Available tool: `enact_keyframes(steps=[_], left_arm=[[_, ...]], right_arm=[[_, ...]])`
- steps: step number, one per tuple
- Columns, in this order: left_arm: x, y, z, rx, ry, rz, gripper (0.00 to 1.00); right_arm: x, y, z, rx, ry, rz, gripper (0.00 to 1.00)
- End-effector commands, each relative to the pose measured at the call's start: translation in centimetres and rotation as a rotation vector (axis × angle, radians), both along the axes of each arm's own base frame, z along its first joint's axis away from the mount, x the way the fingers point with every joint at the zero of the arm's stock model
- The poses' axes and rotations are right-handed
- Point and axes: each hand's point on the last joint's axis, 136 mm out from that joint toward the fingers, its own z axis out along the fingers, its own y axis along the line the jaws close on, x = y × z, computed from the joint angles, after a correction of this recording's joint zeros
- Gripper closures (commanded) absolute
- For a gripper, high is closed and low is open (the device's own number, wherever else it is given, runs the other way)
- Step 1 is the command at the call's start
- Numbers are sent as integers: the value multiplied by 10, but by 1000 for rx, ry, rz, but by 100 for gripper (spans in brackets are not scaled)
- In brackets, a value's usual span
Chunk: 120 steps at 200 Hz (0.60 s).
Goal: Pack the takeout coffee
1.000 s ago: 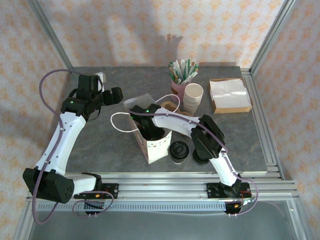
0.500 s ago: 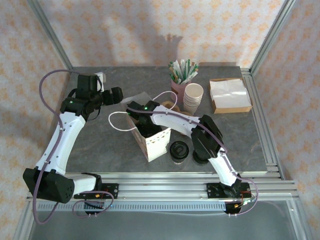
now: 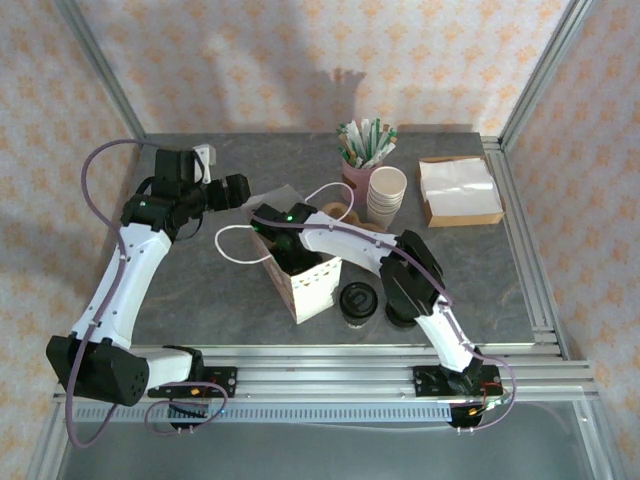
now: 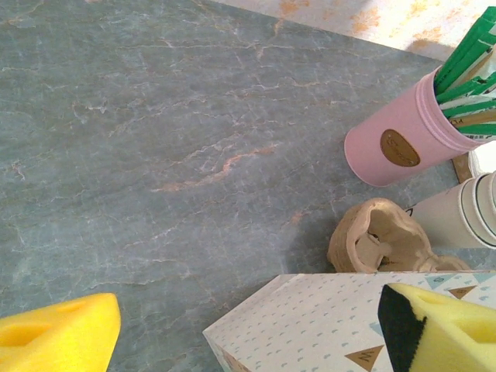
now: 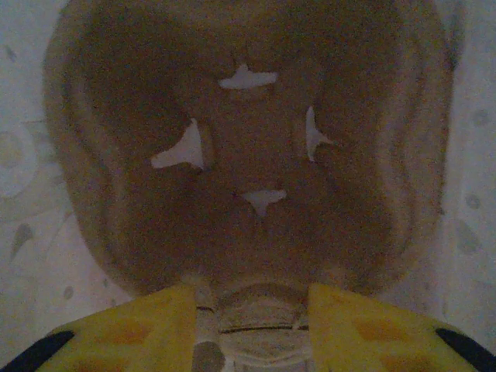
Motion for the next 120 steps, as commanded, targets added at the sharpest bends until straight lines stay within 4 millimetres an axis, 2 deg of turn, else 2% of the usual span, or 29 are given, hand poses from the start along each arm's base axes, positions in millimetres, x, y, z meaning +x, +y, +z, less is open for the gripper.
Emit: enact_keyframes(steps=[1, 20, 41, 86, 120], left_arm=[[2, -5, -4, -13, 3, -27, 13], [2, -6, -3, -19, 3, -35, 13], [3, -6, -4, -14, 6, -33, 13], [3, -2, -4, -3, 5, -20, 13], [2, -1, -5, 3, 10, -15, 13]], right_arm=[[-6, -1, -24, -37, 31, -3, 59], [-7, -1, -29, -44, 39, -1, 58], [-4, -2, -22, -45, 24, 2, 55], [4, -3, 21, -17, -56, -3, 45], [8, -4, 57, 19, -119, -7, 43]])
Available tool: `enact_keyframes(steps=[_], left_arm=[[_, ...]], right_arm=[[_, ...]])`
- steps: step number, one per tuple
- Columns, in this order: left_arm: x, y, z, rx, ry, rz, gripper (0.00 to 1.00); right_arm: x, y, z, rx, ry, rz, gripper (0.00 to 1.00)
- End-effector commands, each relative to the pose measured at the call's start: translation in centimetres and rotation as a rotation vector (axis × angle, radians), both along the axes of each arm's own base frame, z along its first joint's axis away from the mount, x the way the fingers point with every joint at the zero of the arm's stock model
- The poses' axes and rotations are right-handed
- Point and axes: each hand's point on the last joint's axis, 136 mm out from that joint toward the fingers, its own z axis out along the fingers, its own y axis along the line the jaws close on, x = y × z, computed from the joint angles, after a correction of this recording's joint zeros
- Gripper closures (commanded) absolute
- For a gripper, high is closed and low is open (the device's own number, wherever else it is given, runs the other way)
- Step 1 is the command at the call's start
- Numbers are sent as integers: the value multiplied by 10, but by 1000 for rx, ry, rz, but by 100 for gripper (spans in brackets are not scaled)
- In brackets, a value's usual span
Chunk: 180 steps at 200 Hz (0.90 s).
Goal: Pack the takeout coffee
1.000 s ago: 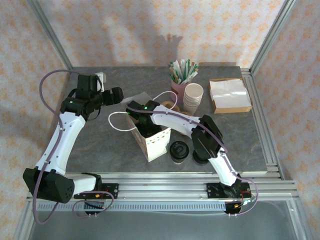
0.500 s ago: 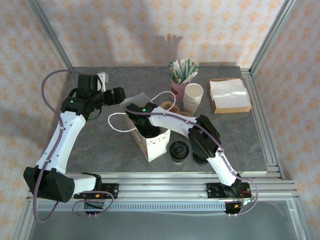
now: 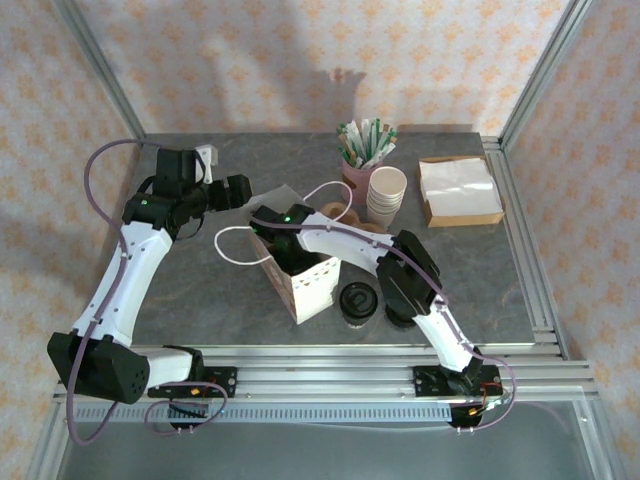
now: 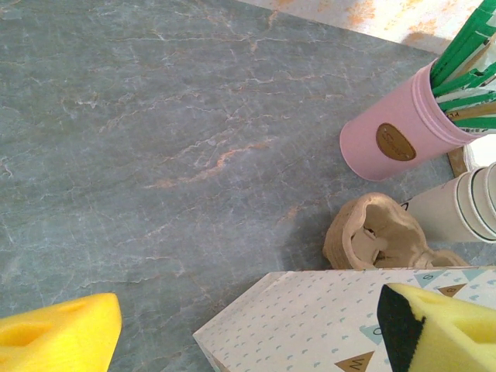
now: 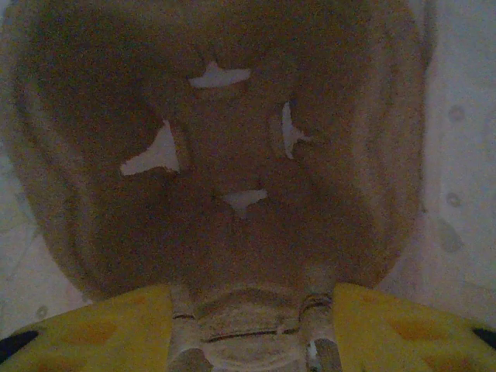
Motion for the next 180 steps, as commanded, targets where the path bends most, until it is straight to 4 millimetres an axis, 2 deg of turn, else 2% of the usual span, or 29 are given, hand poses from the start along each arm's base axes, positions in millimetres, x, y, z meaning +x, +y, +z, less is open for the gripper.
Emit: enact_keyframes(steps=[1, 131, 163, 180], left_arm=[[2, 2, -2, 13, -2, 1, 13], [1, 8, -2, 37, -4, 27, 12], [1, 9, -2, 40, -2, 30, 13], [1, 9, -3, 41, 0, 30, 12]], right_arm=[[5, -3, 55, 40, -101, -6, 43], [3, -7, 184, 201, -294, 15, 46], [1, -11, 196, 205, -303, 35, 51], [-2, -15, 198, 182, -289, 48, 58]])
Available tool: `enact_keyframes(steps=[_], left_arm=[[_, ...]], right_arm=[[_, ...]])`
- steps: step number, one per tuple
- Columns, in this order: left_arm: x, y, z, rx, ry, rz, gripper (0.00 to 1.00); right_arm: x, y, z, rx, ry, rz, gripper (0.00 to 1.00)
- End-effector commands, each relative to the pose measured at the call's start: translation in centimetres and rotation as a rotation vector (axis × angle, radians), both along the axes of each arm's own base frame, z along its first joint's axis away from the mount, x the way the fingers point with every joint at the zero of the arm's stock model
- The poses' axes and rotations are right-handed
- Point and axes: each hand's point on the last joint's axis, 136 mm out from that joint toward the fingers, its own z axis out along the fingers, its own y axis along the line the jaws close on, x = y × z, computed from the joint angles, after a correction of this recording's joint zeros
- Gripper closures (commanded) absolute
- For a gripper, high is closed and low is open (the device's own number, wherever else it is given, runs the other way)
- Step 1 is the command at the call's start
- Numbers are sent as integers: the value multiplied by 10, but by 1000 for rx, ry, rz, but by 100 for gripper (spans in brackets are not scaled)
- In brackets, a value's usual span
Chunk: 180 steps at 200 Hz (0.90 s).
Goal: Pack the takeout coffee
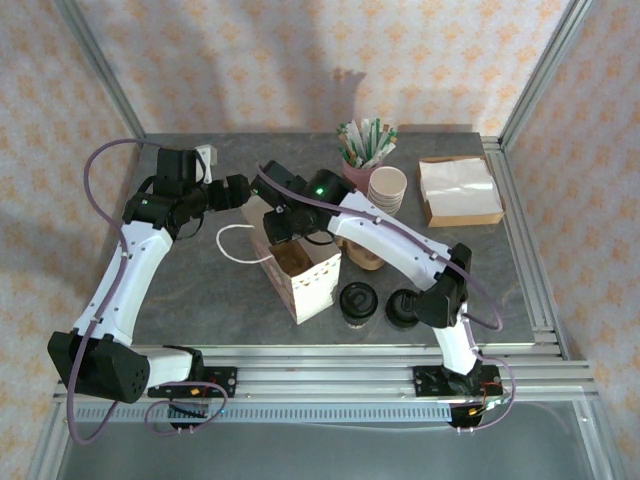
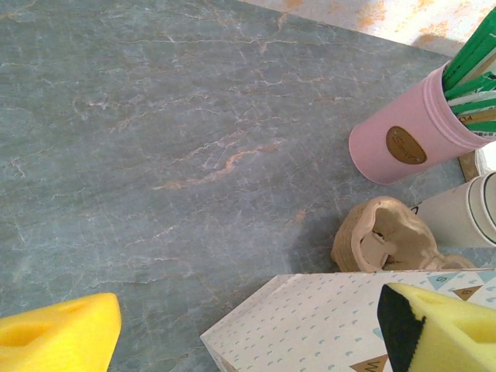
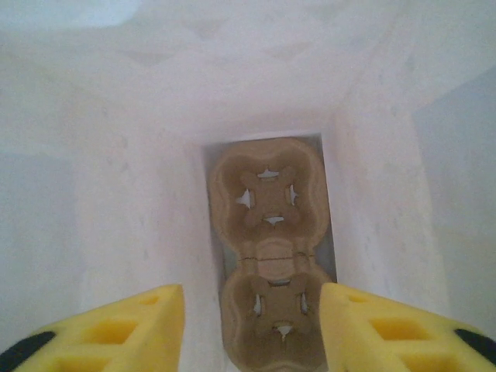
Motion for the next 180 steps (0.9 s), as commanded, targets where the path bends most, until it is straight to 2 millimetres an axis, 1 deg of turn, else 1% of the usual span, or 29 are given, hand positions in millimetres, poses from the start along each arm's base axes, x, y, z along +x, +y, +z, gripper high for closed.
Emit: enact_keyframes(steps=[1, 12, 29, 100, 140, 144, 158, 169, 180], left_arm=[[0, 5, -2, 23, 0, 11, 12], [0, 5, -1, 23, -1, 11, 12], [0, 5, -2, 24, 0, 13, 12], [0, 5, -3, 26, 6, 14, 12], [0, 7, -4, 34, 5, 20, 12], [0, 7, -4, 34, 6, 20, 12], [0, 7, -4, 36, 5, 22, 12], [0, 8, -4, 38, 6, 25, 13], [0, 9, -4, 41, 6, 30, 13]], right_arm=[[-8, -18, 18, -44, -18, 13, 58], [-11, -22, 18, -65, -8, 17, 62], [-12, -27, 19, -89, -9, 17, 65], [-17, -33, 37, -70, -43, 29, 65], [-18, -39, 51, -46, -72, 27, 65], [-19, -40, 54, -41, -74, 29, 66], [-21, -42, 62, -21, -89, 39, 73], [-21, -44, 68, 0, -110, 41, 74], [-22, -49, 78, 32, -148, 40, 77]])
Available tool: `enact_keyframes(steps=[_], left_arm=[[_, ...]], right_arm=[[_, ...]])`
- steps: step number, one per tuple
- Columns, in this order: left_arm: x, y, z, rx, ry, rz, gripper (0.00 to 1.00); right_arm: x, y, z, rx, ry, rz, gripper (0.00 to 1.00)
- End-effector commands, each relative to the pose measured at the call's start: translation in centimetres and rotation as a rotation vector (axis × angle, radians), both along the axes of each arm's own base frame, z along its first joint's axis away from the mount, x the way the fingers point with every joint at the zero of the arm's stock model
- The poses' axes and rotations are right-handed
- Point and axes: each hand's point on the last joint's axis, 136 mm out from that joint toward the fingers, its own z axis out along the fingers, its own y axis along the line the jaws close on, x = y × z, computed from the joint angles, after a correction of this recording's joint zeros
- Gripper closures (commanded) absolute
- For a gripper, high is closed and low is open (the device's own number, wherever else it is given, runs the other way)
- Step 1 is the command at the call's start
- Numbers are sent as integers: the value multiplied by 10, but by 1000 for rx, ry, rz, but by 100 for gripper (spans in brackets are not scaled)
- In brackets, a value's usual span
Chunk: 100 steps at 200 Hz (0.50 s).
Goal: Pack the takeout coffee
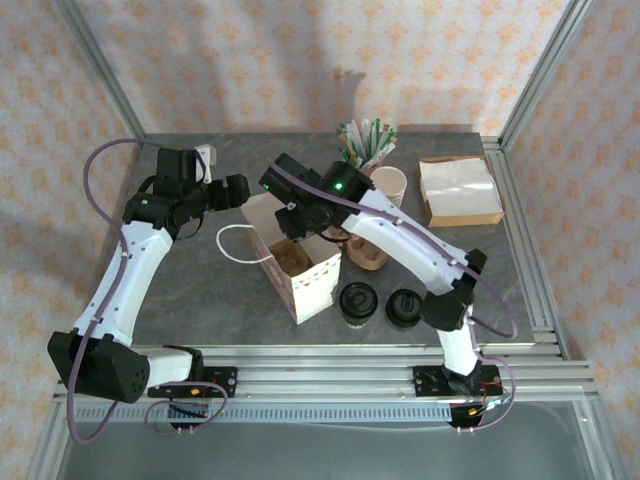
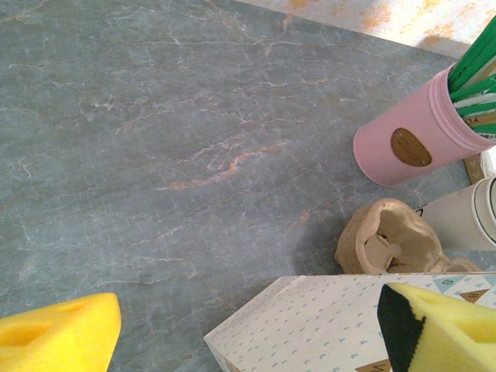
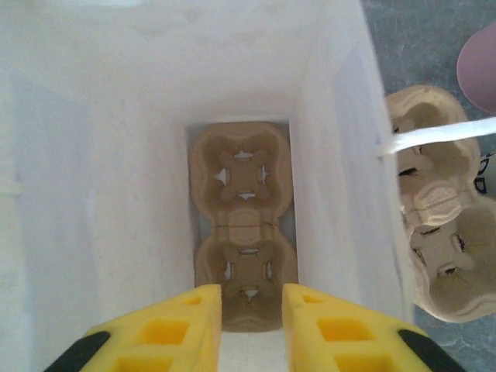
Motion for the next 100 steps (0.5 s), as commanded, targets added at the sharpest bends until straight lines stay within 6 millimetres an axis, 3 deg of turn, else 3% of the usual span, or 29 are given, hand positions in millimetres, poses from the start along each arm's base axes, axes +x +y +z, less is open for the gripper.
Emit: enact_keyframes(steps=[1, 22, 44, 80, 100], left_arm=[[-1, 7, -3, 34, 5, 21, 12], [-1, 10, -3, 43, 1, 31, 12], [-2, 13, -3, 53, -1, 43, 12], [-2, 17, -1, 69, -11, 63, 12], [-2, 19, -1, 76, -10, 68, 12]], right_arm=[[-5, -19, 41, 74, -107, 3, 77], [2, -40, 62, 140, -244, -69, 80], [2, -80, 80, 202, -371, -159, 82], [-22, -158, 100, 338, -473, -285, 68], [-45, -186, 88, 317, -419, -271, 57]])
